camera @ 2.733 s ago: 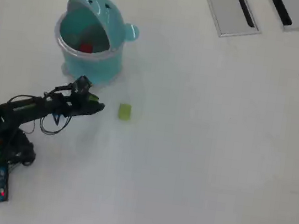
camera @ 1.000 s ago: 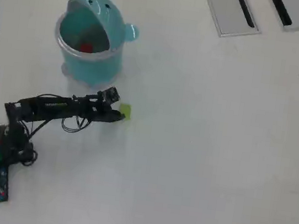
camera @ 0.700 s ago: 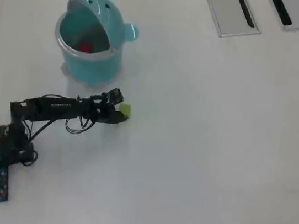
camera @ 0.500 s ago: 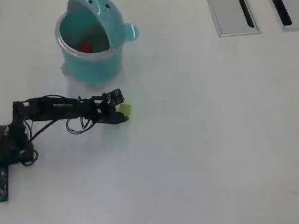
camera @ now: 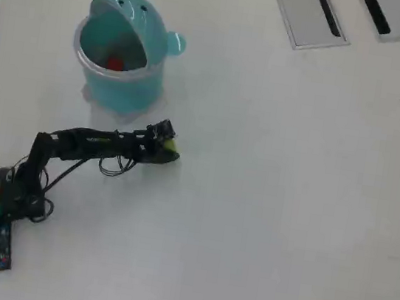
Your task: Grasp RGB lego blocks and put them in the bin one by one.
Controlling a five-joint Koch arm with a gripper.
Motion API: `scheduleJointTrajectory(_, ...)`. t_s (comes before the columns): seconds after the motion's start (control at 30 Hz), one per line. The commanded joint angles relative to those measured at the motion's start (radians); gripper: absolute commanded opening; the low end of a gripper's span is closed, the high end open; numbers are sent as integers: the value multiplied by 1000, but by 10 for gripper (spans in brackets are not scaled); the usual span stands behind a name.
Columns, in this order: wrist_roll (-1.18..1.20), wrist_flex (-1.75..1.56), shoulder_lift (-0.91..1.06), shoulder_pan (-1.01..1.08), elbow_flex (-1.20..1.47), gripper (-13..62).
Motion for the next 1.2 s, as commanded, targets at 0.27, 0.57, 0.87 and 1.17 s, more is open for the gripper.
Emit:
scheduleJointTrajectory(0.27,49,-81,32,17,3,204)
scheduleJointTrajectory(0.57,215,-104,146,-98,26,96)
scheduleJointTrajectory(0.87,215,-132,242,-51,12,97)
scheduleJointTrajectory(1.17,247,-92,413,-69,14,96)
